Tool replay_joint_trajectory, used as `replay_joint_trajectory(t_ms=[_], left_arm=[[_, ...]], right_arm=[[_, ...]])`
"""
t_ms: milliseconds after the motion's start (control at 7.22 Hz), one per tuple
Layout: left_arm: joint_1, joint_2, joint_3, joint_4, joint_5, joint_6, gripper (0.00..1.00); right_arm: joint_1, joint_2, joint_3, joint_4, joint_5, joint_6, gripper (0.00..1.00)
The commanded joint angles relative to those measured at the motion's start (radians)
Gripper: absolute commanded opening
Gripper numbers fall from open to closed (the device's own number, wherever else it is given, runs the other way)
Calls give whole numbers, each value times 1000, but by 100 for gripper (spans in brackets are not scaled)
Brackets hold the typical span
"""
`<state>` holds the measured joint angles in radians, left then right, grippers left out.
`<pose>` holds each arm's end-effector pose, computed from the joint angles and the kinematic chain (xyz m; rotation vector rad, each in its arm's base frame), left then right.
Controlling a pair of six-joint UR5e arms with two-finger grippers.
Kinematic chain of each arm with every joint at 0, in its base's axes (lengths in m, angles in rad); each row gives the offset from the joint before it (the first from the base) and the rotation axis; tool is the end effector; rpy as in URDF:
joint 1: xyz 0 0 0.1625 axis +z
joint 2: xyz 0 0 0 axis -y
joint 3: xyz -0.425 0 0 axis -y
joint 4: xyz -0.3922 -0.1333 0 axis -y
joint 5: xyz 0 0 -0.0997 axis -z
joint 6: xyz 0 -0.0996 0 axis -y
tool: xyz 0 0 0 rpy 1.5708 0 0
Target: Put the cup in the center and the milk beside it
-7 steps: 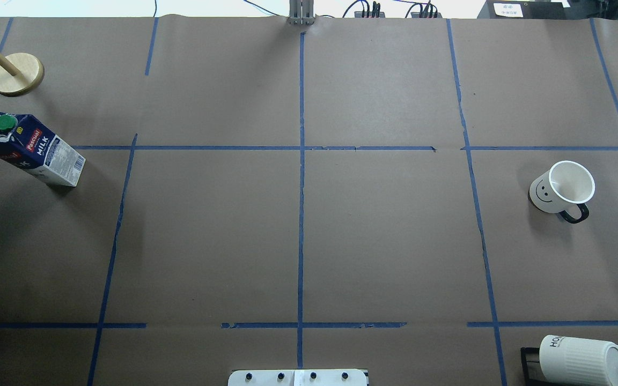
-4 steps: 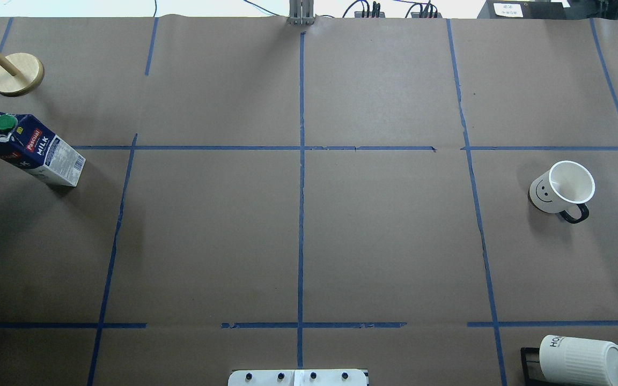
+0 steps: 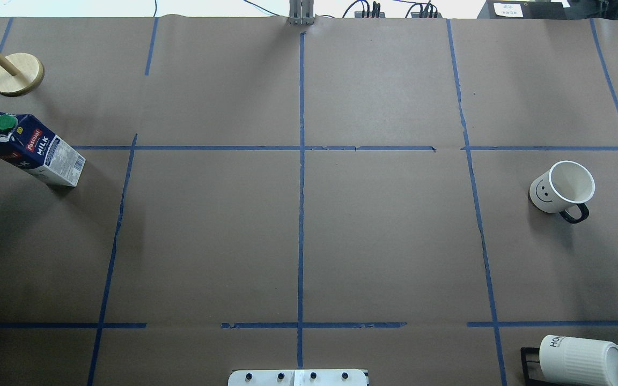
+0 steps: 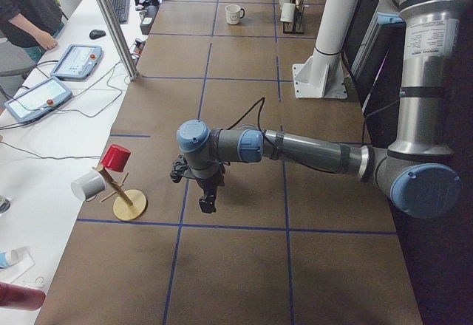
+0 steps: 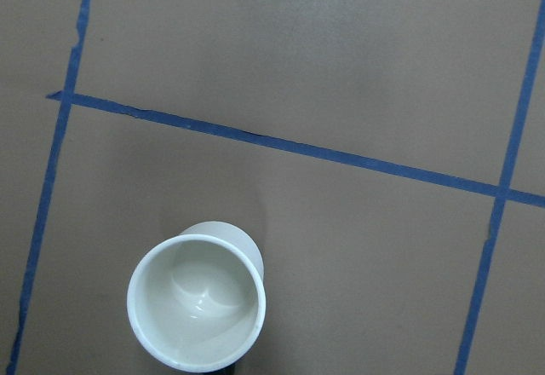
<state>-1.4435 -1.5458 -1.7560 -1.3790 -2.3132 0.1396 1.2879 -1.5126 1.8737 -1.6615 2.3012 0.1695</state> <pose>-0.0053 -0.4784 0.6013 -0.0256 0.7444 0.2428 -0.0775 -0.5060 0.4931 0.0890 -0.7664 -0.2065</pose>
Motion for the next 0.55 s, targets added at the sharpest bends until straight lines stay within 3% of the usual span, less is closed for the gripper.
replay_joint_trajectory(t_ms=[0,277,415], left_arm=[[0,0,1,-2,0,0,100],[0,0,0,-2,-2,0,100],[0,0,-2,-3,-2,0,100]], right_arm=[[-83,-24,-47,216,-49,169,100],[-105,-53,-108,348,-57,188,100],[-117,-54,-117,353,-58,191,100]])
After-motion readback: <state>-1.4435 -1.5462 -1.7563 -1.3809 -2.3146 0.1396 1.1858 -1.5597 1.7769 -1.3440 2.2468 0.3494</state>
